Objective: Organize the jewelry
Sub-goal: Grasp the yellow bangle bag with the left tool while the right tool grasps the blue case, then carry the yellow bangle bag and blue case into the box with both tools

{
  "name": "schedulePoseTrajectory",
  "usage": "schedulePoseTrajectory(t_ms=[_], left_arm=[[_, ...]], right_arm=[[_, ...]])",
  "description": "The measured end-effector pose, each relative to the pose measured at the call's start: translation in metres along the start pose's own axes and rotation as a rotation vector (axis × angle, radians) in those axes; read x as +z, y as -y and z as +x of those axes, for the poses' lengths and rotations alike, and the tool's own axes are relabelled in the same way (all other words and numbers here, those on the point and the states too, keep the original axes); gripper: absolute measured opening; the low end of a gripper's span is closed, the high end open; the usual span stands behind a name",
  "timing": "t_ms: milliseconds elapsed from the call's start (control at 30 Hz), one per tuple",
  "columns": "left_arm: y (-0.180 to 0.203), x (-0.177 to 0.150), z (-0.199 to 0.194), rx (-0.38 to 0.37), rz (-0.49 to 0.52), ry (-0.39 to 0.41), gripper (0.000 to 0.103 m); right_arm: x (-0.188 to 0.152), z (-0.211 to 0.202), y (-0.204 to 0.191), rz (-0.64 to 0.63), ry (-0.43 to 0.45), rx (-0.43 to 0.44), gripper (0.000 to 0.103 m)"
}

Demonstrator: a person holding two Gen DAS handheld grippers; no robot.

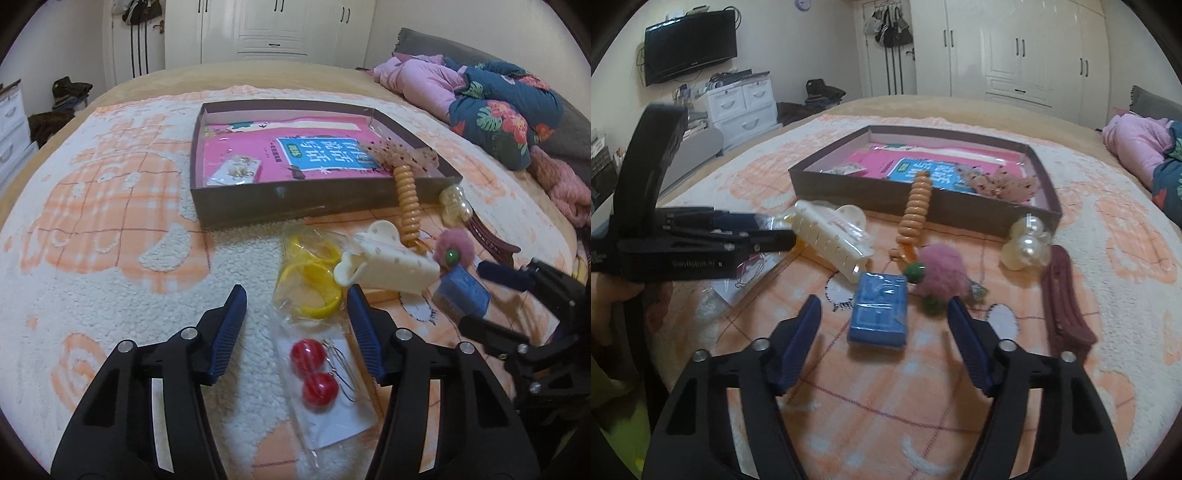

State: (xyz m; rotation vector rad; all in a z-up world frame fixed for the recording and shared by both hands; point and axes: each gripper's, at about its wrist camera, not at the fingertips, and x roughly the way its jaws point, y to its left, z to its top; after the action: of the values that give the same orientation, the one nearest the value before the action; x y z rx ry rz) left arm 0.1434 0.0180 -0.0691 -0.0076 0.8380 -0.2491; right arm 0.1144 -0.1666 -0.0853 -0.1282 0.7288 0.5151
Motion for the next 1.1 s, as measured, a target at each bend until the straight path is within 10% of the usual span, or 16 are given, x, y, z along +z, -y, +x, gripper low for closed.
schedulePoseTrajectory(t_ms=[233, 1100], left_arm=[[-0.008, 0.005, 0.008, -0.031, 0.004, -0.017, 0.048], [-0.009, 0.008, 0.004, -0.075, 0.035, -0.009, 0.032]], right_arm=[[-0.002, 0.012, -0.002, -0.004, -0.029, 0.0, 0.032], [0.012, -0.016, -0.006, -0.008, 0.051, 0.058, 0.031]])
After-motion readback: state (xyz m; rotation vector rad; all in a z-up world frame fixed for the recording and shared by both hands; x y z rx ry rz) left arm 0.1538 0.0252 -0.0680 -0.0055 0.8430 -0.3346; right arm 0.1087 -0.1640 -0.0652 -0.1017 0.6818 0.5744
